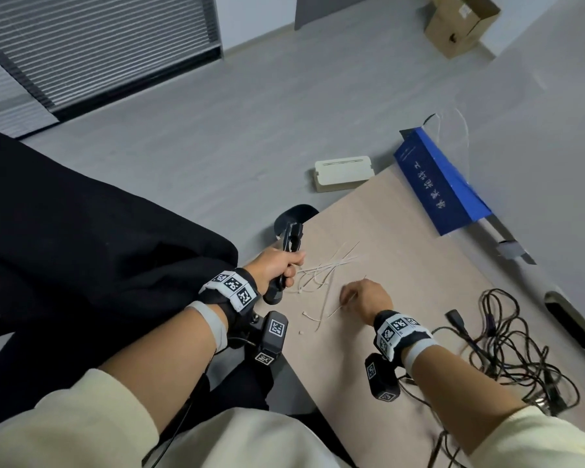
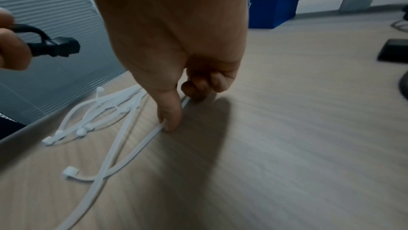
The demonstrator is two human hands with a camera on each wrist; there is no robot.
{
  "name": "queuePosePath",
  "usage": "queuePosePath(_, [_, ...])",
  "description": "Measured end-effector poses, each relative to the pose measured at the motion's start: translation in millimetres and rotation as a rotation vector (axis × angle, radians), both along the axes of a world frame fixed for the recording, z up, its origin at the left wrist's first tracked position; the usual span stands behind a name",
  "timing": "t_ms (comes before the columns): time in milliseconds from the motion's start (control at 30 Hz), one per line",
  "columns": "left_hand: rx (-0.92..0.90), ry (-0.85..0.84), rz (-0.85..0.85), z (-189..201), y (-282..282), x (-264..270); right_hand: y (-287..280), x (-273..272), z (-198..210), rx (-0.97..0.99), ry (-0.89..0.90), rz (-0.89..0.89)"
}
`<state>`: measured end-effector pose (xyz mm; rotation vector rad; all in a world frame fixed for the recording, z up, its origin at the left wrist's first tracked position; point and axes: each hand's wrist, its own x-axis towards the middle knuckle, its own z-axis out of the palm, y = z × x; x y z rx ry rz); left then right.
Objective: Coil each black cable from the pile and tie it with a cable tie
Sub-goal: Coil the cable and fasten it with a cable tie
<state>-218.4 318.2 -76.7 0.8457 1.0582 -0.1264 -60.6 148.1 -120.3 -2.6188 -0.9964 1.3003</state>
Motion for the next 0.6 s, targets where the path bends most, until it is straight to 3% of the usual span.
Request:
queuePosePath(433, [0.031,0.059,-0.220,11.8,-47.1,43.1,-51.7,23.5,54.2,-0.007,0.003,-0.130])
queuePosePath(600, [0.076,0.078,-0.280,18.0,-72.2,63.7,-86.5,38.2,73.2,-0.105,-0.043,-0.071])
